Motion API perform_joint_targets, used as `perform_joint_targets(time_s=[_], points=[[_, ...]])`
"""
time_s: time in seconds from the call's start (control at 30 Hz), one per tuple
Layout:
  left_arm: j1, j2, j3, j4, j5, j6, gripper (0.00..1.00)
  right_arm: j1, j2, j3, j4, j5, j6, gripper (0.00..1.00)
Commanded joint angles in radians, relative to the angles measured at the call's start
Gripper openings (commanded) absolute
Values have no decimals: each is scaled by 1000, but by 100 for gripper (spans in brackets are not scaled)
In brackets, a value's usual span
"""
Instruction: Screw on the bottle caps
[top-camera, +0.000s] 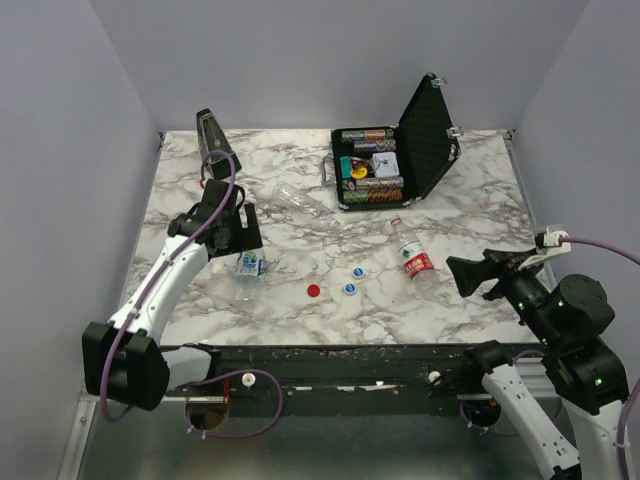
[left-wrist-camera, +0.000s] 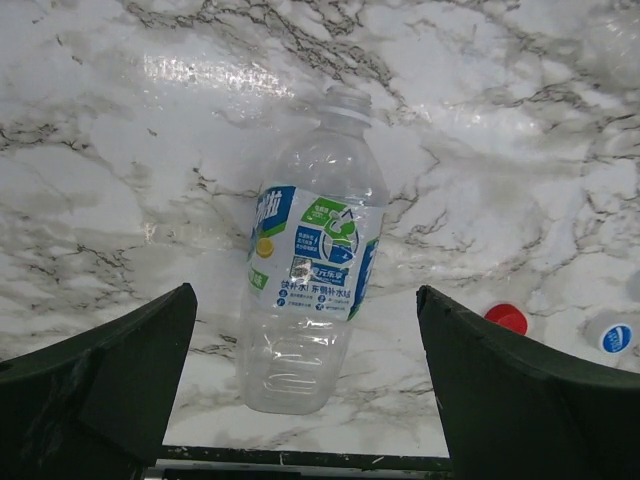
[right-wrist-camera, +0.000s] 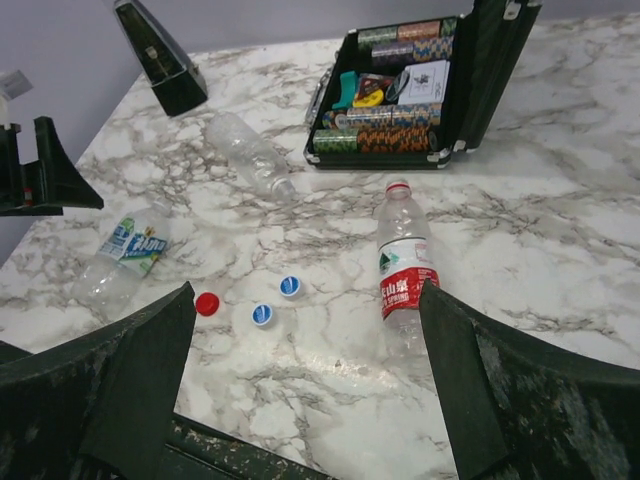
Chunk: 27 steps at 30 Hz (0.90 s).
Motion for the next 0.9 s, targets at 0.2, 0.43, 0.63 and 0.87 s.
perform_joint_targets(time_s=[0.2, 0.43, 0.63, 0.87], points=[[-43, 270, 131, -111, 37, 67, 99, 6, 105, -64, -13, -60, 66, 100], [-86, 371, 144, -112, -29, 36, 99, 6, 164, -92, -16, -93, 69, 100], [-111, 411, 110, -77, -56, 16, 99, 8, 191, -117, -7, -108, 51, 100], [-120, 408, 59, -40, -84, -22, 99, 6, 244, -118, 13, -128, 28, 100]])
